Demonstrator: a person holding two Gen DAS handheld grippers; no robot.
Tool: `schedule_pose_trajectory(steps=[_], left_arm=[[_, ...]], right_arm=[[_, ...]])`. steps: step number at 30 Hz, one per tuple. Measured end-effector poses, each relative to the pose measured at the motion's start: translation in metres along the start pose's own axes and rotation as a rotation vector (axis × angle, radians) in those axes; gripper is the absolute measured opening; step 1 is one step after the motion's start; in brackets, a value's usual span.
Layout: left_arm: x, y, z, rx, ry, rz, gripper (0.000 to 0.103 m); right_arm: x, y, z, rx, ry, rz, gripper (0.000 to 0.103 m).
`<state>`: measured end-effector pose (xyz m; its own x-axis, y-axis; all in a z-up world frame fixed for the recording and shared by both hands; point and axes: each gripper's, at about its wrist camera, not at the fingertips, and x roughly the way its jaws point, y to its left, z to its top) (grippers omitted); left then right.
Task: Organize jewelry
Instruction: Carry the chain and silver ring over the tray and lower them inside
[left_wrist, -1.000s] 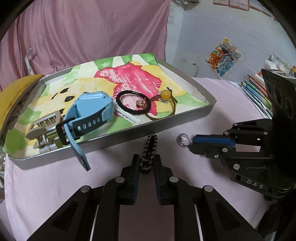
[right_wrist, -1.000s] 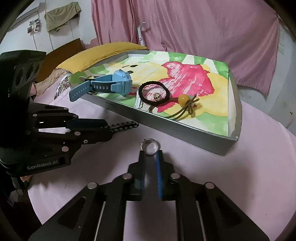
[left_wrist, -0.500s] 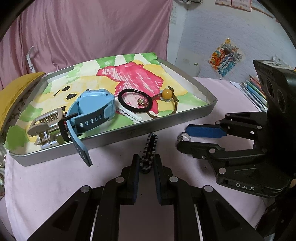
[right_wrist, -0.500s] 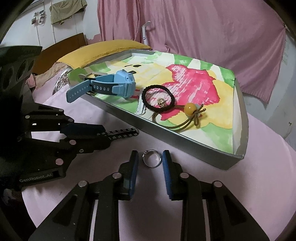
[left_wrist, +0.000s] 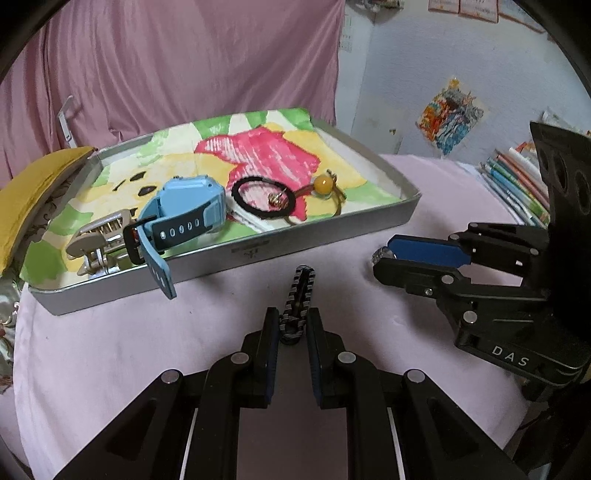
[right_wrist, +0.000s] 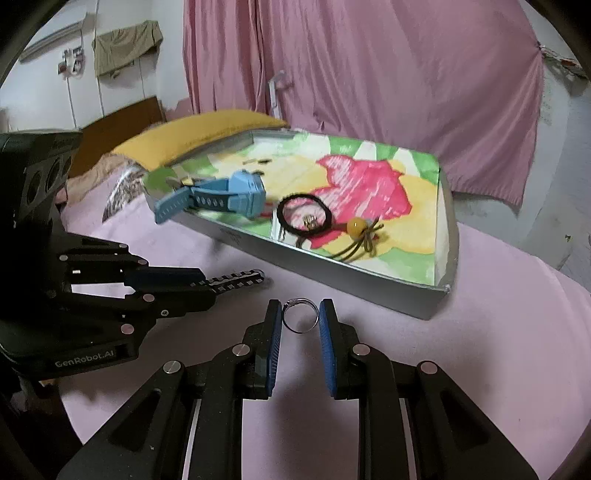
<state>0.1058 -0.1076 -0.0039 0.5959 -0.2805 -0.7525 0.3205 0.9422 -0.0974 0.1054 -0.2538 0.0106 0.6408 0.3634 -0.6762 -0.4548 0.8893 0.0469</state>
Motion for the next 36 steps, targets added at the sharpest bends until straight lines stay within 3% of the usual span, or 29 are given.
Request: schedule_pose_trajectory(steps=[7, 15, 19, 22, 26, 30, 36], left_arm=[[-0.028, -0.003, 0.002, 0.001, -0.144, 0.014, 0.014], [-0.054, 0.006, 0.025, -0.067, -0.44, 0.074, 0.014], [-0.055, 0.007, 0.038, -0.079, -0.523, 0.102, 0.014], [-0.052, 0.011, 0.049, -0.091, -0.566, 0.121, 0.014], [-0.044, 0.017, 0.063, -0.098, -0.581, 0.143, 0.014], [-0.032, 0.021, 0.073, -0.114, -0.55, 0.155, 0.014], [-0.002, 0.028, 0.091, -0.136, -0.403, 0.174, 0.014]], right_arm=[[-0.025, -0.005, 0.009, 0.04, -0.129, -0.051, 0.018], [-0.048, -0.006, 0.034, 0.057, -0.347, -0.142, 0.018], [-0.052, -0.011, 0.049, 0.074, -0.452, -0.181, 0.018], [-0.046, -0.017, 0.059, 0.075, -0.478, -0.196, 0.018], [-0.034, -0.021, 0.068, 0.074, -0.47, -0.203, 0.018], [-0.006, -0.027, 0.078, 0.096, -0.399, -0.219, 0.018], [0.025, -0.039, 0.08, 0.136, -0.287, -0.196, 0.018]])
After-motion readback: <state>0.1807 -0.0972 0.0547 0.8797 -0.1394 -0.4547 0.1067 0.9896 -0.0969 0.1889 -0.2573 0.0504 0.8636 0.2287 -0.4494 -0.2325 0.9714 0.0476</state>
